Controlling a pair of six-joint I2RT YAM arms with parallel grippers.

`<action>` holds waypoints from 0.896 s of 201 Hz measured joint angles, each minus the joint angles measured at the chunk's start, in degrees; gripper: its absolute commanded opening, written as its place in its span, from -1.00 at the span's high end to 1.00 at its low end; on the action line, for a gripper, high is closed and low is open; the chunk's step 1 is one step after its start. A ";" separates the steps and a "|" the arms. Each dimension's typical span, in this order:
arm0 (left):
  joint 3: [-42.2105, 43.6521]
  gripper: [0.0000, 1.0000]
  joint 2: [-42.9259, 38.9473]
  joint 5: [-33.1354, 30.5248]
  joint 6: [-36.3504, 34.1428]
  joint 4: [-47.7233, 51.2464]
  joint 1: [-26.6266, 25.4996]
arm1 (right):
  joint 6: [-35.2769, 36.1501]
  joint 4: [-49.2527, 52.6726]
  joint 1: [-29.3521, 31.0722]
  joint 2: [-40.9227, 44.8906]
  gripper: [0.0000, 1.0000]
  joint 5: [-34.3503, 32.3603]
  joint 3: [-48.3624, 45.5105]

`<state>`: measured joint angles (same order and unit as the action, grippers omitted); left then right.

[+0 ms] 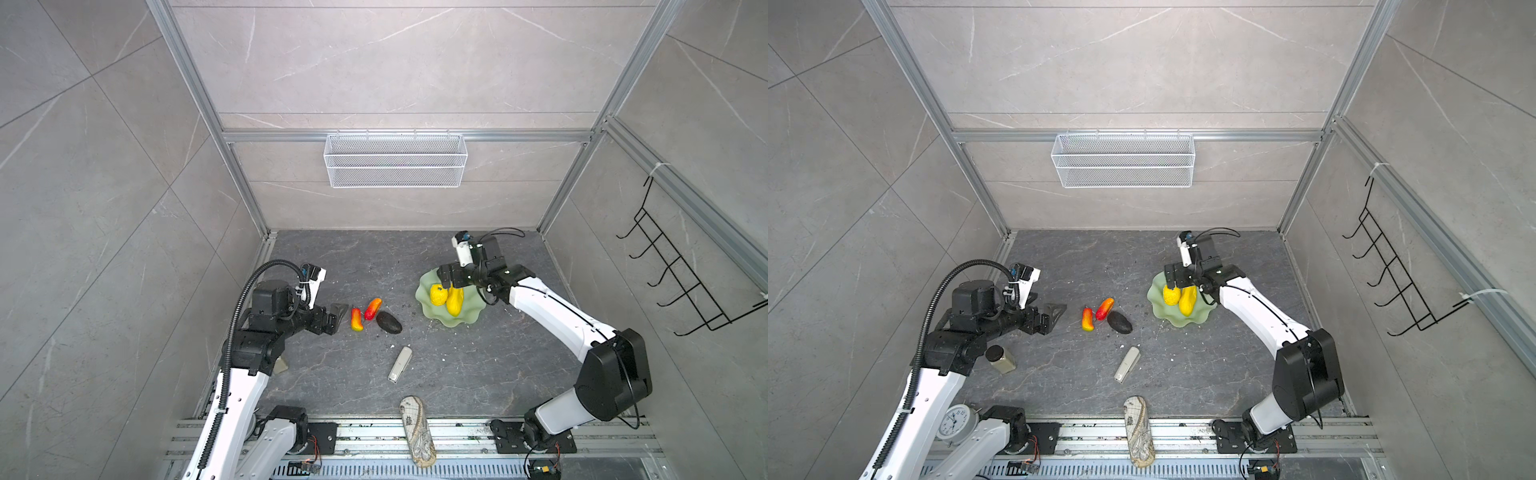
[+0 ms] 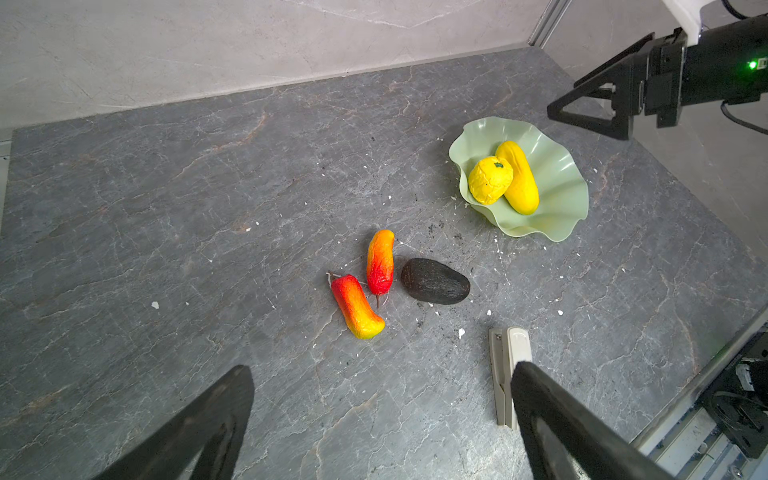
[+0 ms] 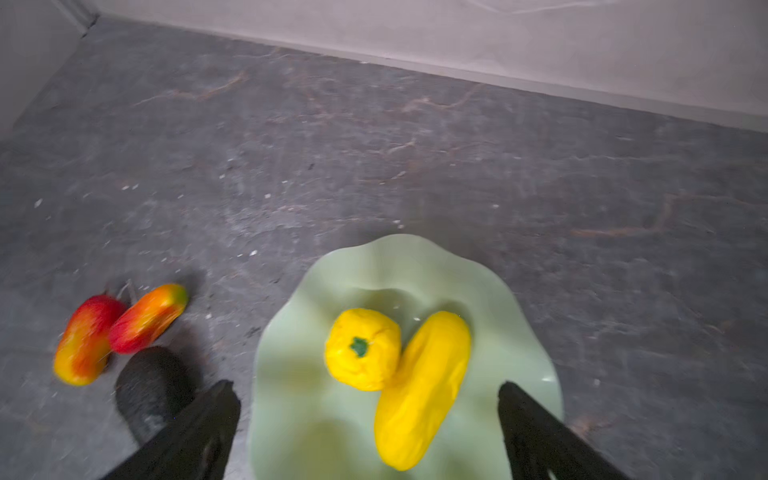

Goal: Place and organize the fake fruits in the fruit bowl
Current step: 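Reach the right gripper to the dark avocado and grasp it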

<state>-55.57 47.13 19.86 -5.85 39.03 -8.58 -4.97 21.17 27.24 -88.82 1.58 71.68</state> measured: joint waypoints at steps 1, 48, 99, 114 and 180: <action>0.00 -1.00 0.02 0.00 0.00 0.00 0.00 | 0.11 0.00 0.22 -0.02 -0.99 0.02 0.02; 0.00 -1.00 0.07 0.00 0.00 0.00 0.00 | 2.25 -0.11 11.02 -4.26 -1.00 2.21 2.84; 0.00 -1.00 0.07 0.02 0.00 0.00 0.02 | 2.19 -0.35 15.50 -12.90 -1.00 2.56 5.01; 0.00 -1.00 0.07 0.02 0.00 0.00 0.15 | 2.01 -0.44 16.13 -15.21 -1.00 2.75 6.03; 0.00 -1.00 0.04 0.02 0.00 0.00 0.26 | 1.57 -0.50 16.68 -22.64 -0.85 3.02 9.18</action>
<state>-55.57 47.18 19.88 -5.85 39.03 -8.32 -3.40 20.67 43.92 -111.46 4.60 80.86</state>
